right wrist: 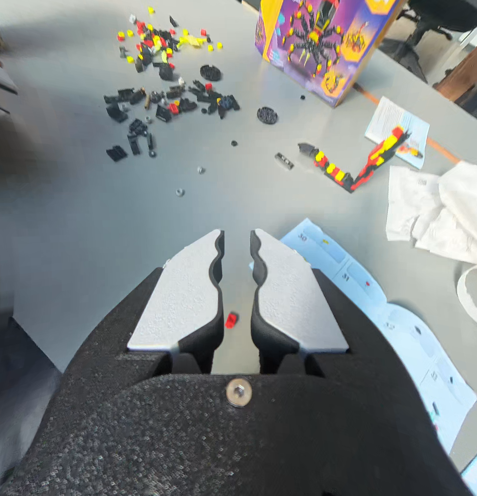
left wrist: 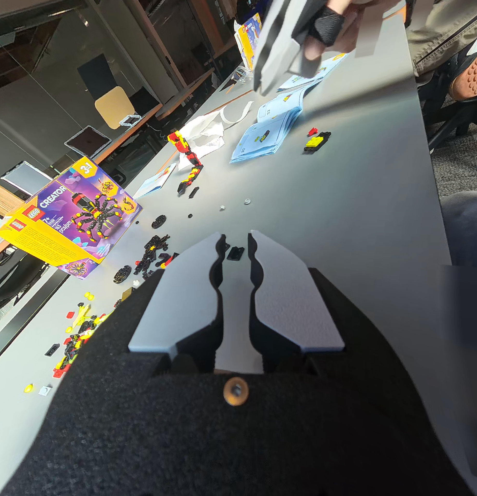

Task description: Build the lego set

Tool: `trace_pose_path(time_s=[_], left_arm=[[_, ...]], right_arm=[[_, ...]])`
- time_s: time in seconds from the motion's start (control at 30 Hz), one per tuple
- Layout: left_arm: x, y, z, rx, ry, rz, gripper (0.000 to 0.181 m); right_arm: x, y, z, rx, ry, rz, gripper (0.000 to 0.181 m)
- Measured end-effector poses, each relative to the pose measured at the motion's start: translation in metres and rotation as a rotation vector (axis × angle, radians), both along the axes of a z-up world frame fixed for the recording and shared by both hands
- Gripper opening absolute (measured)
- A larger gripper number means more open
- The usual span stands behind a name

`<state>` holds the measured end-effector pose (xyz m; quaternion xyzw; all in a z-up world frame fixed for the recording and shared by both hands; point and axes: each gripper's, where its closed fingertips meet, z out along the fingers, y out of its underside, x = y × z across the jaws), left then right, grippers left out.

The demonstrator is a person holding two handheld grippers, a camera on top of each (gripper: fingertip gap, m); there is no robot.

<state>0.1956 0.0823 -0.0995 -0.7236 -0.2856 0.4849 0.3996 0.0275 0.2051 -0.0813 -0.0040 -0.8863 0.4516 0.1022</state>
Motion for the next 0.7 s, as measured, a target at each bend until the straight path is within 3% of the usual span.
trace_pose_path(time_s=[0.1, 0.2, 0.37, 0.47, 0.7], left_arm=[[-0.001, 0.001, -0.002, 0.000, -0.013, -0.005, 0.016], [-0.001, -0.001, 0.000, -0.004, -0.007, 0.003, 0.016], [0.000, -0.006, 0.007, 0.038, 0.022, 0.025, 0.012], [0.001, -0.008, 0.009, 0.047, 0.038, 0.032, 0.012], [0.004, -0.005, 0.014, 0.060, 0.056, 0.004, 0.013]], right_arm=[[0.018, -0.081, 0.031, -0.052, 0.056, 0.147, 0.018], [0.029, -0.179, 0.037, -0.075, 0.093, 0.303, 0.018], [0.035, -0.313, -0.007, -0.006, 0.090, 0.496, 0.014], [0.048, -0.345, -0.042, 0.109, 0.072, 0.561, 0.012], [0.086, -0.377, -0.054, 0.131, 0.129, 0.705, 0.010]])
